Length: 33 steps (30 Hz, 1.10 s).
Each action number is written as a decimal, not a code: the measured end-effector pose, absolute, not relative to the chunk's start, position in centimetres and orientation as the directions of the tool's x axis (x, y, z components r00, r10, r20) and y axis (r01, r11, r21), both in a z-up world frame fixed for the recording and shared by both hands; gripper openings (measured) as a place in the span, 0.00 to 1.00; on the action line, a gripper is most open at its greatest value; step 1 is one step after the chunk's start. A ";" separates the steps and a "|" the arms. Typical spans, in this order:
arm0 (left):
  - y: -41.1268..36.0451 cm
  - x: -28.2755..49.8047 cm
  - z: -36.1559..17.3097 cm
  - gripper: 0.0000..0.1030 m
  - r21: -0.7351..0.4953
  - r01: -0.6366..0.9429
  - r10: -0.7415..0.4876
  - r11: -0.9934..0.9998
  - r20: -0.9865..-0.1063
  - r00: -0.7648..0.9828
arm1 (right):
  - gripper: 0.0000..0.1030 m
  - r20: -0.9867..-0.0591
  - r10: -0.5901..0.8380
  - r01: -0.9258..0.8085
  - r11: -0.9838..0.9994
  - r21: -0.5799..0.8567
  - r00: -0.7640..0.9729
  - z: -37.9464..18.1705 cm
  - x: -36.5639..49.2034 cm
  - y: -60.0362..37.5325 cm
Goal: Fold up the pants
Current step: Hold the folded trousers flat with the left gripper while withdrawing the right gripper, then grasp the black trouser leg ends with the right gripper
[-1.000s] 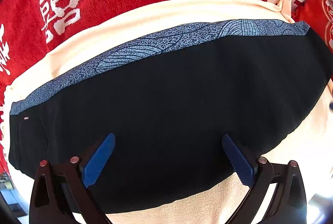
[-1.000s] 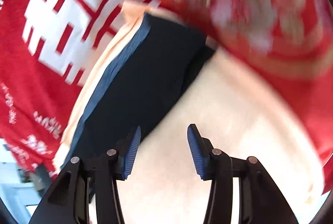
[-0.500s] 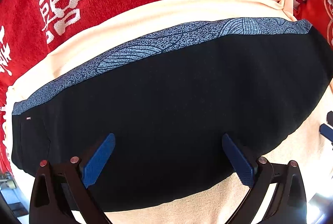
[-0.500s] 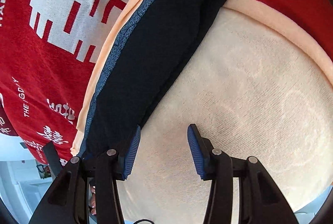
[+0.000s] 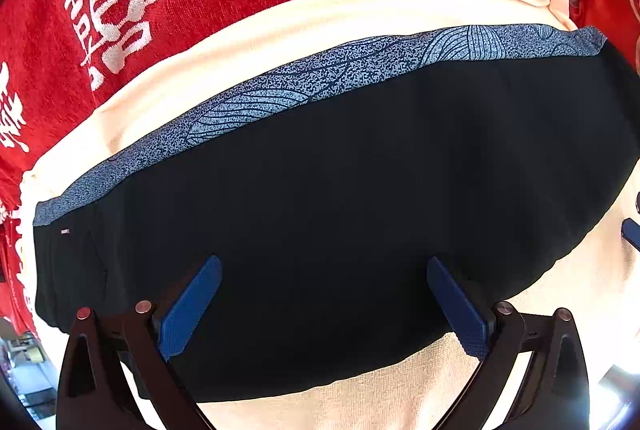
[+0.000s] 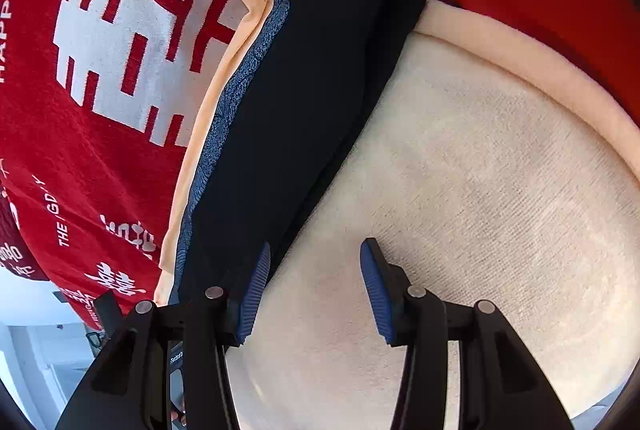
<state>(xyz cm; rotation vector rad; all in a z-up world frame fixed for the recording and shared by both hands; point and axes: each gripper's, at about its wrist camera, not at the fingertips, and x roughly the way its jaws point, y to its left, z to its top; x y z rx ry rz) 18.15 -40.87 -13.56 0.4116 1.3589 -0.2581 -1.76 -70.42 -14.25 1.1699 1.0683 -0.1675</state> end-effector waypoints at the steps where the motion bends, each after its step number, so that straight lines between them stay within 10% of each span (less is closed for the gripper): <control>1: -41.1 18.3 -13.5 1.00 0.139 0.414 0.061 0.900 -0.979 0.196 | 0.50 -0.748 0.399 0.608 0.435 0.664 0.531 -14.2 -1.8 -70.5; 33: -50.6 19.9 -14.1 1.00 0.006 0.431 -0.075 0.902 -0.982 0.172 | 0.50 -0.775 0.189 0.674 0.399 0.622 0.604 -13.9 0.4 -75.2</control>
